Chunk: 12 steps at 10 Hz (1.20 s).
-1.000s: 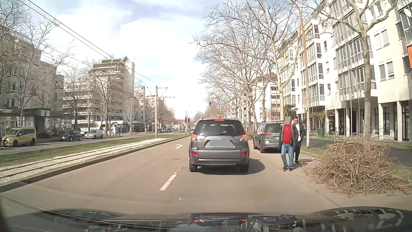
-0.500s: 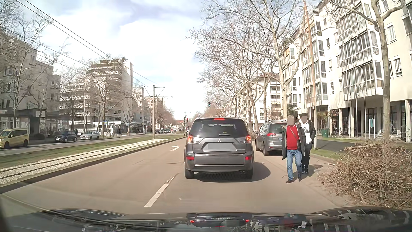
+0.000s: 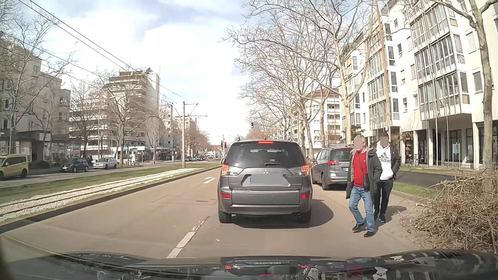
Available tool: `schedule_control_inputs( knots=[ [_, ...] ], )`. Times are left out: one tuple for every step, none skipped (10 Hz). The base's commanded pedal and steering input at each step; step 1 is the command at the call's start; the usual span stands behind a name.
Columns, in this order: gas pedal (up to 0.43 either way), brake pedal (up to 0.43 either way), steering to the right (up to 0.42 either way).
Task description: Follow the waypoints while adhering to traffic rules and regulations
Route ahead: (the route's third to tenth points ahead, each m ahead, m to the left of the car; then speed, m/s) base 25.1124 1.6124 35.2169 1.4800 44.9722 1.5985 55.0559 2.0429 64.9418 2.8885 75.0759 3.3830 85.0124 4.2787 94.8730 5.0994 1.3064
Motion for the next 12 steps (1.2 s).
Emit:
schedule_control_inputs(
  knots=[
    [0.000, 0.238, 0.005],
    [0.000, 0.238, 0.005],
    [0.000, 0.238, 0.005],
    [0.000, 0.238, 0.005],
    [0.000, 0.232, 0.005],
    [0.000, 0.207, 0.005],
    [0.000, 0.195, 0.005],
    [0.000, 0.195, 0.005],
    [0.000, 0.207, 0.005],
    [0.000, 0.213, 0.005],
    [0.000, 0.213, 0.005],
    [0.000, 0.220, 0.005]
  ],
)
